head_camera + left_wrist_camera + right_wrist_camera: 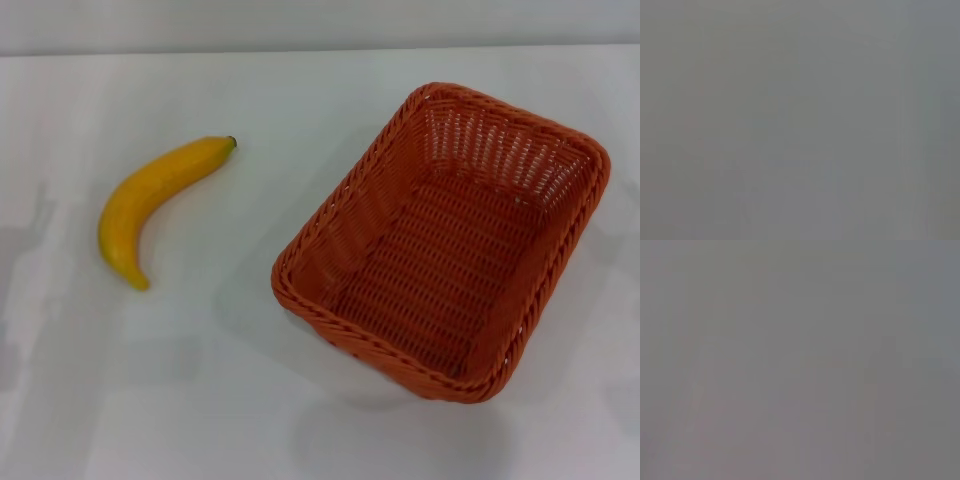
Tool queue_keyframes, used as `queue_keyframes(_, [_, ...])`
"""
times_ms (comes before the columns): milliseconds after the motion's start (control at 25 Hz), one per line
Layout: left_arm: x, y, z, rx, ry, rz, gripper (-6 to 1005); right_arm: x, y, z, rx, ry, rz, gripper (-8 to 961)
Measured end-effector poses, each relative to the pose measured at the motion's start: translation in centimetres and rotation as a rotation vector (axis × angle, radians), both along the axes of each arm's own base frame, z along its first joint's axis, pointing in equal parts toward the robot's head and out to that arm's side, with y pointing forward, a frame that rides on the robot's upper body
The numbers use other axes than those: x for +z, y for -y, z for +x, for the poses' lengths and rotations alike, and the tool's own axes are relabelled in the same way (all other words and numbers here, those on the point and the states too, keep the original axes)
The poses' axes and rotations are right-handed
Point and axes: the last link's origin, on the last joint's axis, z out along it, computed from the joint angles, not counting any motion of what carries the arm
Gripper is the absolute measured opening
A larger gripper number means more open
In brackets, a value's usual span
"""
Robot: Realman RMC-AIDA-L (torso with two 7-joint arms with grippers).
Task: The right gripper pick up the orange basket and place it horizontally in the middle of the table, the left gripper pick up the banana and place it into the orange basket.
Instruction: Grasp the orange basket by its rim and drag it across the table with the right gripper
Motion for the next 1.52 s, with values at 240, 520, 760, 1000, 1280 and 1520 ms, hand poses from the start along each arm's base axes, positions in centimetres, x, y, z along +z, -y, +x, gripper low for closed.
queue_keyframes(240, [0.1, 0.0, -0.1, 0.002, 0.0, 0.001, 875, -0.4, -0.2, -0.4, 0.031, -0.063, -0.037, 844])
queue_keyframes(520, [0.1, 0.0, -0.1, 0.003, -0.001, 0.003, 874, -0.7, -0.6, -0.7, 0.056, -0.129, -0.094, 844])
queue_keyframes(760, [0.2, -0.1, -0.1, 0.002, -0.001, 0.003, 873, -0.5, -1.8, -0.3, 0.03, -0.233, -0.163, 843])
queue_keyframes(1000, [0.1, -0.1, 0.0, 0.0, -0.001, 0.003, 872, 1.8, -5.6, -1.6, 0.028, -0.422, -0.474, 842])
queue_keyframes(1280, [0.0, 0.0, 0.0, -0.004, 0.008, -0.002, 870, 5.9, -10.3, -6.8, 0.108, -0.522, -0.884, 840])
queue_keyframes(1520, [0.0, 0.0, 0.0, -0.008, 0.022, -0.004, 869, 7.2, -12.2, -11.3, 0.085, -0.411, -1.225, 840])
